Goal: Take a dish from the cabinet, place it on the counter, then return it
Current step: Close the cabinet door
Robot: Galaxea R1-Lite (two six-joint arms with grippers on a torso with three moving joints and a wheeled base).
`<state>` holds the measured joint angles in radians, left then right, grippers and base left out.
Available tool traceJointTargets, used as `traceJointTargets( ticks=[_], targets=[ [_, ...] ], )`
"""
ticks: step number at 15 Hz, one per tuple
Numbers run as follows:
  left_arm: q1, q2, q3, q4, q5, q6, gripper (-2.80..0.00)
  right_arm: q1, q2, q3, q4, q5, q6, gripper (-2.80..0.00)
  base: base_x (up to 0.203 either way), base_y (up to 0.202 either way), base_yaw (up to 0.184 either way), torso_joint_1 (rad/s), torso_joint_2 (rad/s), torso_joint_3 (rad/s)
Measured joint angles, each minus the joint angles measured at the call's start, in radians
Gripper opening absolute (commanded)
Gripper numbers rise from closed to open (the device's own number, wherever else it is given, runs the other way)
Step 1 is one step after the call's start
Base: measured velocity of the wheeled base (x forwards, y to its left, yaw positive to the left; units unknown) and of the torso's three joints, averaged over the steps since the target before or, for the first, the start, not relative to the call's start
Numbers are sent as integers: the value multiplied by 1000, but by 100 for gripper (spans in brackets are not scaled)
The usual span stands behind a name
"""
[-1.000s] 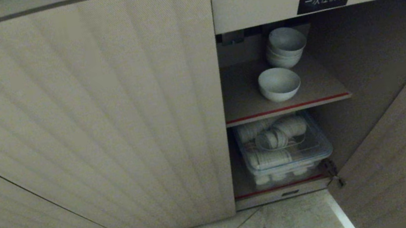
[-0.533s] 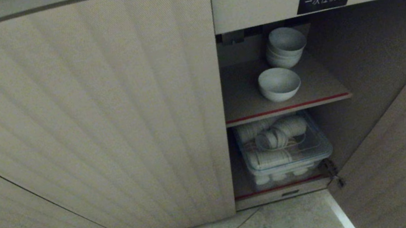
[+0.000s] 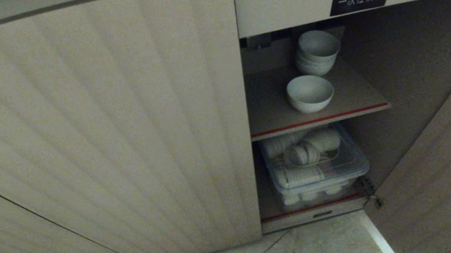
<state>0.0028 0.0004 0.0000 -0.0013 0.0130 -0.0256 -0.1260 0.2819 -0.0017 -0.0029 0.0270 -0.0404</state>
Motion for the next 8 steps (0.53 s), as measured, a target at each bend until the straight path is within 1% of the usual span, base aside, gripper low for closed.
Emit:
traceJointTargets(
  ticks=[8],
  targets=[
    [0, 0, 0, 0, 0, 0, -280, 0, 0, 0, 2, 0, -4, -280, 0, 0, 0, 0, 0, 0]
  ],
)
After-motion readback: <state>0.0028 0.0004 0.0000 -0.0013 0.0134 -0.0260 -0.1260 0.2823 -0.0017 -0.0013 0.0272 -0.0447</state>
